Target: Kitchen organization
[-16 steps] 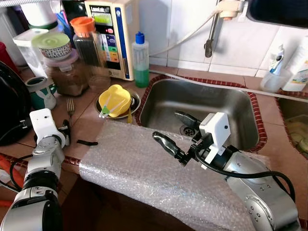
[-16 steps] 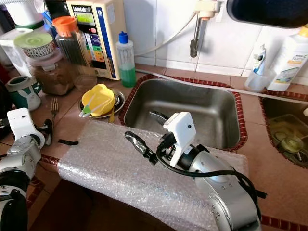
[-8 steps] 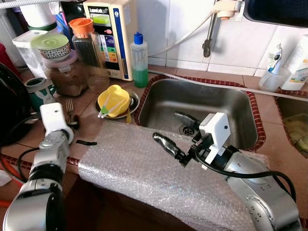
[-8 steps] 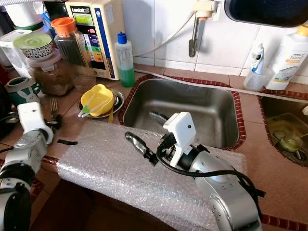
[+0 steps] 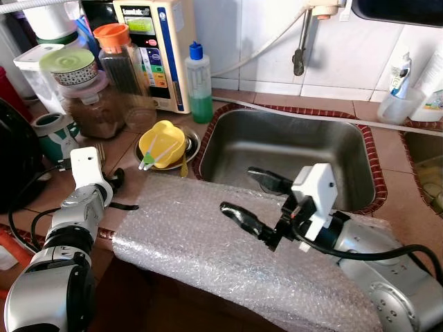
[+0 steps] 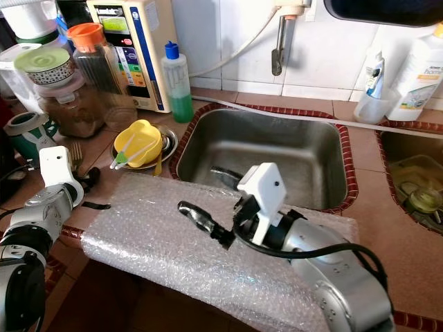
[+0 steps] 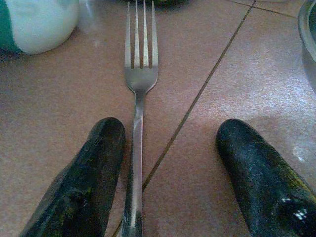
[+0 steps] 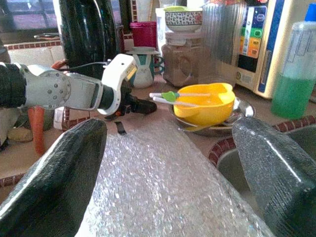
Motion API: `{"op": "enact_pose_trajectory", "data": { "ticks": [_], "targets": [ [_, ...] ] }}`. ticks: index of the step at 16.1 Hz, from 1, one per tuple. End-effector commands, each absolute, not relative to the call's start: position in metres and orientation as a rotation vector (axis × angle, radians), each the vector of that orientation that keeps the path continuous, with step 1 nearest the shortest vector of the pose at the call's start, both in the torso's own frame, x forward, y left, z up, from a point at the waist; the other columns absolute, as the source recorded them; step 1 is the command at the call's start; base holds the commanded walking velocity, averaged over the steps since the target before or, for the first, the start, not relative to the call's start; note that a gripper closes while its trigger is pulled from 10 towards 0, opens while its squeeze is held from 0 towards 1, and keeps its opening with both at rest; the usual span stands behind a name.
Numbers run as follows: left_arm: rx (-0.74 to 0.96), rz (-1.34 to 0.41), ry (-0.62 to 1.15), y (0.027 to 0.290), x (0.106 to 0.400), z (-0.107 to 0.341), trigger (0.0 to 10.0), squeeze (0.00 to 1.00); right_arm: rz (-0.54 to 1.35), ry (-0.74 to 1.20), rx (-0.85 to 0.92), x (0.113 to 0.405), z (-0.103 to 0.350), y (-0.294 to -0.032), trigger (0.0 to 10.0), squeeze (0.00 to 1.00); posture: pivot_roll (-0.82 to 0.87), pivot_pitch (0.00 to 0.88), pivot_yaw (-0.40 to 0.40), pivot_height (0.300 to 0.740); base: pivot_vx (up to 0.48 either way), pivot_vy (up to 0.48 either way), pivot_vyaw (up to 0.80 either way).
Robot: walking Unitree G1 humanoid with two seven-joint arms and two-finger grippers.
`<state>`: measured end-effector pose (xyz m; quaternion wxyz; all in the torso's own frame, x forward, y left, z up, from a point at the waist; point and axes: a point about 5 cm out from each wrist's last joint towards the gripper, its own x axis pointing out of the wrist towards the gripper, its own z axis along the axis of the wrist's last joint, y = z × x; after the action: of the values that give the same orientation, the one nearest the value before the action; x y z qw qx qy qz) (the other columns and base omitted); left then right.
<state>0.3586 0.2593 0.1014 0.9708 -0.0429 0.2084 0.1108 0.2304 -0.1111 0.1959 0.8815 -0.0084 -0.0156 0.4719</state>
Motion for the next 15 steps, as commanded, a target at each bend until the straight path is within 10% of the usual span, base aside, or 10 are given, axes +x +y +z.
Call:
{"op": "enact_pose_trajectory", "data": {
  "ticks": [1, 15],
  "targets": [
    [-0.115, 0.217, 0.490, 0.259, 0.351, 0.087, 0.0, 0.00, 1.010, -0.051, -0.030, 0.228, 0.204, -0.112, 10.0, 0.00, -0.06, 0.097, 0.085, 0.740, 0.000, 0.000, 0.00],
    [-0.204, 0.210, 0.489, 0.255, 0.320, 0.052, 0.0, 0.00, 1.049, -0.017, -0.057, 0.233, 0.204, -0.112, 10.0, 0.00, -0.03, 0.102, 0.067, 0.740, 0.000, 0.000, 0.00]
  ]
}}
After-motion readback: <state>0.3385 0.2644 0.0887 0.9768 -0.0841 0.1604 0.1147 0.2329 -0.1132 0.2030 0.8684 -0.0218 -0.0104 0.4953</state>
